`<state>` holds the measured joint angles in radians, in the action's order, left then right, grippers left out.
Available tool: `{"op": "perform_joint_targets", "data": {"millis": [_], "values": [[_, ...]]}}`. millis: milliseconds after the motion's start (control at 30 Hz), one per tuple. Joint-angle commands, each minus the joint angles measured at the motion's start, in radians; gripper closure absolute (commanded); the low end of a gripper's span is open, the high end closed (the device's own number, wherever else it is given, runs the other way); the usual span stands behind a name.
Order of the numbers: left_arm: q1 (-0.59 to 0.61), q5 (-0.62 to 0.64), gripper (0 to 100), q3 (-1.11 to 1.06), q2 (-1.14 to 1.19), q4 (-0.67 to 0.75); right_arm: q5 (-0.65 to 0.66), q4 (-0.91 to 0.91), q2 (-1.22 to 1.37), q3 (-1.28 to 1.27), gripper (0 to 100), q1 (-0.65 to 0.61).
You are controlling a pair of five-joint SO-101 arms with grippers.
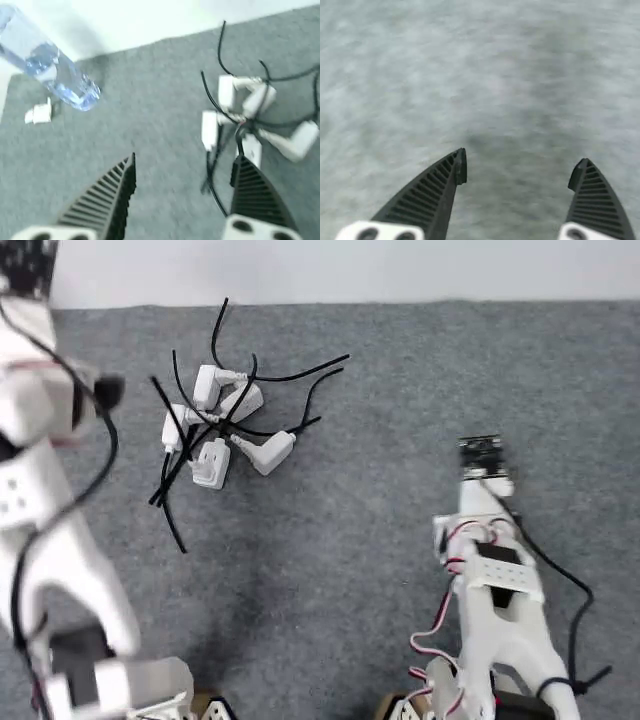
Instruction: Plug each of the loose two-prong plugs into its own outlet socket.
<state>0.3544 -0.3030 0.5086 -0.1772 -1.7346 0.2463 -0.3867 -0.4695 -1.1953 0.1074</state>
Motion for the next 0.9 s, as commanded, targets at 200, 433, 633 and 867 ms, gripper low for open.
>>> {"op": "perform_joint_targets", "data": {"millis": [200, 433, 633, 867], "values": [[-0.026, 0.012, 71, -0.699, -0.572, 0.077, 0.003, -0.427, -0.211, 0.199, 68.4, -0.07], [-0.028, 0.012, 71, -1.009, -0.836, 0.178, 0.0, -1.018, -0.562, 0.48, 68.3, -0.11], [-0.026, 0.012, 71, -1.391, -0.944, 0.402, -0.005, -1.17, -0.748, 0.391, 68.2, -0.11], [-0.026, 0.014, 71, -1.81, -1.27, 0.588, -0.048, -1.032, -0.977, 0.157, 68.2, -0.051]]}}
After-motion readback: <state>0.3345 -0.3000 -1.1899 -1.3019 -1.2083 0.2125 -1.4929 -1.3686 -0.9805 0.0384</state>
